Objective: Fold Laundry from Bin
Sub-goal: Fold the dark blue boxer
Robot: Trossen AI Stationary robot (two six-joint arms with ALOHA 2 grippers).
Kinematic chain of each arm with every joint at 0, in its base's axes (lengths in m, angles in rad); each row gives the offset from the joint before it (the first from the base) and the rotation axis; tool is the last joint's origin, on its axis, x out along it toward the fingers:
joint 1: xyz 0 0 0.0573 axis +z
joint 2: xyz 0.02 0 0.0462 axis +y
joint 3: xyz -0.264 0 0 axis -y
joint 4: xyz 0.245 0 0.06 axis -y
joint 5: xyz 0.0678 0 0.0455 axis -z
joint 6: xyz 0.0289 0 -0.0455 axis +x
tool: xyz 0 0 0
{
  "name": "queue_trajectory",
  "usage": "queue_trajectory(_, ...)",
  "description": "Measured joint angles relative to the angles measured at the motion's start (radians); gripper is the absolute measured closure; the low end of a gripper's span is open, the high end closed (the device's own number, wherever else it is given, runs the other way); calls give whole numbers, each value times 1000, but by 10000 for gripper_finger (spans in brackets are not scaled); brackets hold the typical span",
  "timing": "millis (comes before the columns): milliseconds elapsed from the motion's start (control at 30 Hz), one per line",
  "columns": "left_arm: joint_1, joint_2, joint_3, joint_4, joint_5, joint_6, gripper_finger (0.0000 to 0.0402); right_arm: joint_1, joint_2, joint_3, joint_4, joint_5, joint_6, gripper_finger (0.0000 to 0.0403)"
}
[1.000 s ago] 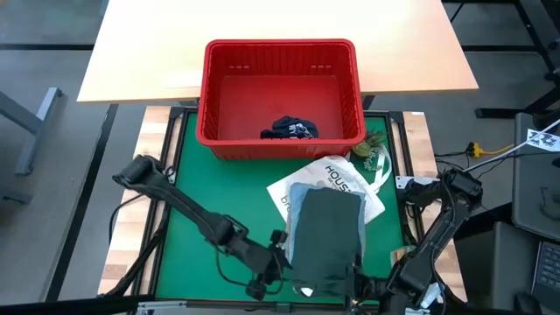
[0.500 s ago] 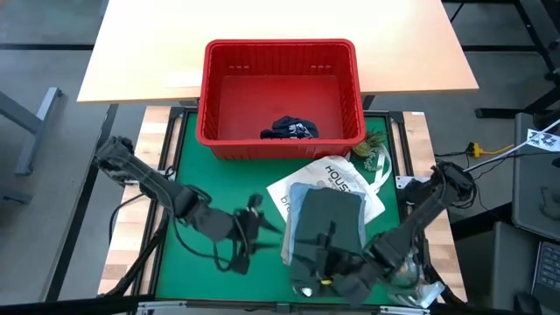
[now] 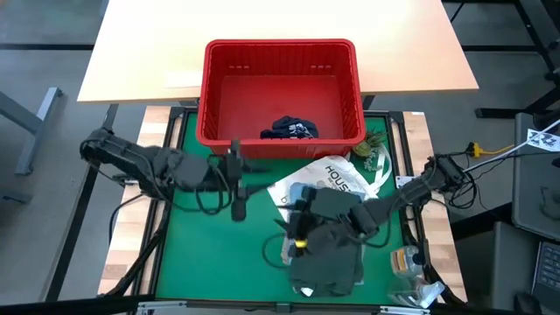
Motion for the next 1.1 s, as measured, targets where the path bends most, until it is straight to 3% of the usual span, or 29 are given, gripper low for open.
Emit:
queue_trajectory(300,264,-33,0,-42,1,173,257,-112,0,0,-1,-189,6,237)
queue_trajectory(600,570,9,0,-53,31,246,257,-120,0,0,-1,-216,3,237)
queue_trajectory(833,775,113,0,25,205,245,257,-121,0,0,-1,-216,6,237)
queue_trajectory(1100,884,299,0,74,236,239,257,-121,0,0,-4,-261,9,237)
